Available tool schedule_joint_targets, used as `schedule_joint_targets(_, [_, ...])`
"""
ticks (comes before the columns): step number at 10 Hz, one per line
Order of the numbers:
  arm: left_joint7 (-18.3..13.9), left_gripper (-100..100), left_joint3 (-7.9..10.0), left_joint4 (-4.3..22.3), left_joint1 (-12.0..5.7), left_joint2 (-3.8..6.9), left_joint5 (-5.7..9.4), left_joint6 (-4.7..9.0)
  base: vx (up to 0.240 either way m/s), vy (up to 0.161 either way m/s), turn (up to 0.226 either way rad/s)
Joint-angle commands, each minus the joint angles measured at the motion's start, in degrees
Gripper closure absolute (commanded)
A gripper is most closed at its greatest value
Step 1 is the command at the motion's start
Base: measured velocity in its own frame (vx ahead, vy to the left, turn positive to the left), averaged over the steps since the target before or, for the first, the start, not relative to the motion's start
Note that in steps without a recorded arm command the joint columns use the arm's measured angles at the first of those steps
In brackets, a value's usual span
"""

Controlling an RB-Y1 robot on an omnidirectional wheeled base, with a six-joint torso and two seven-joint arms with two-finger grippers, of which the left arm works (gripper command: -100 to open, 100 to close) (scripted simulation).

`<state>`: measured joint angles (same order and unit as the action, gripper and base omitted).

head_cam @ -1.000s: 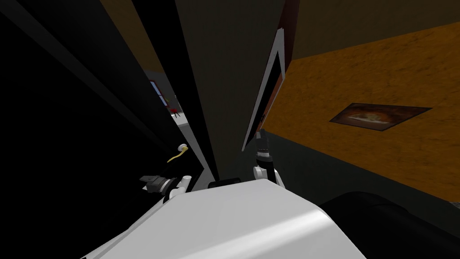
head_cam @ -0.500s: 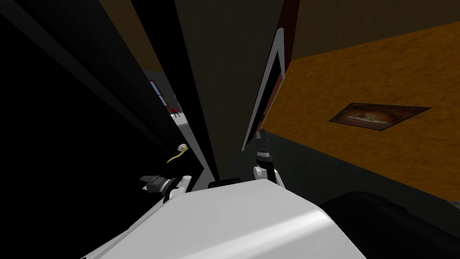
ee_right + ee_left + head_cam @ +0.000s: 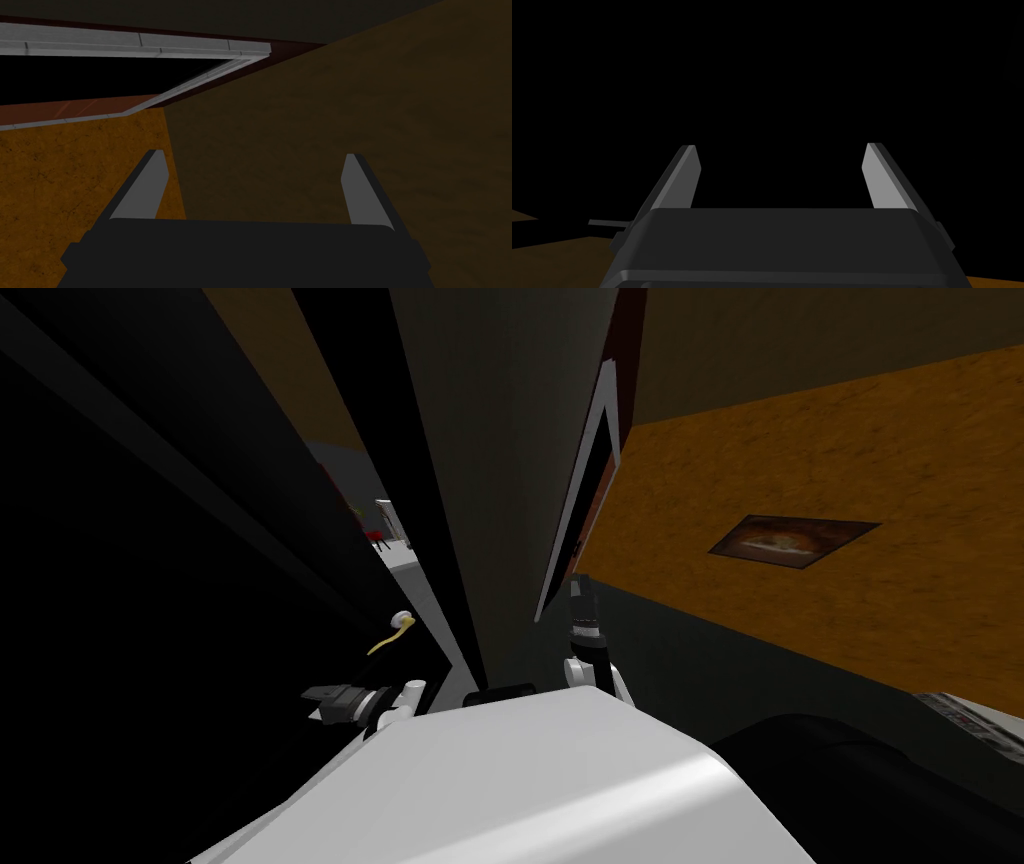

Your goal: Push the door open

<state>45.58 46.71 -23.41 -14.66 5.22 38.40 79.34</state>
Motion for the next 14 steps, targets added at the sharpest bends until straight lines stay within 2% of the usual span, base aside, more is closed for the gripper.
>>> schedule_joint_targets(1, [-0.49, -100, 0.20, 1.88, -0.55, 0.65, 0.26, 1.08, -0.011, 0.022, -0.063])
schedule_joint_targets(9, [-0.49, -100, 0.20, 1.88, -0.55, 0.65, 0.26, 1.08, 0.000, -0.001, 0.002])
schedule_joint_targets(14, [-2.20, -100, -0.23, 1.44, 1.02, 0.87, -1.66, 1.23, -0.095, 0.130, 0.046])
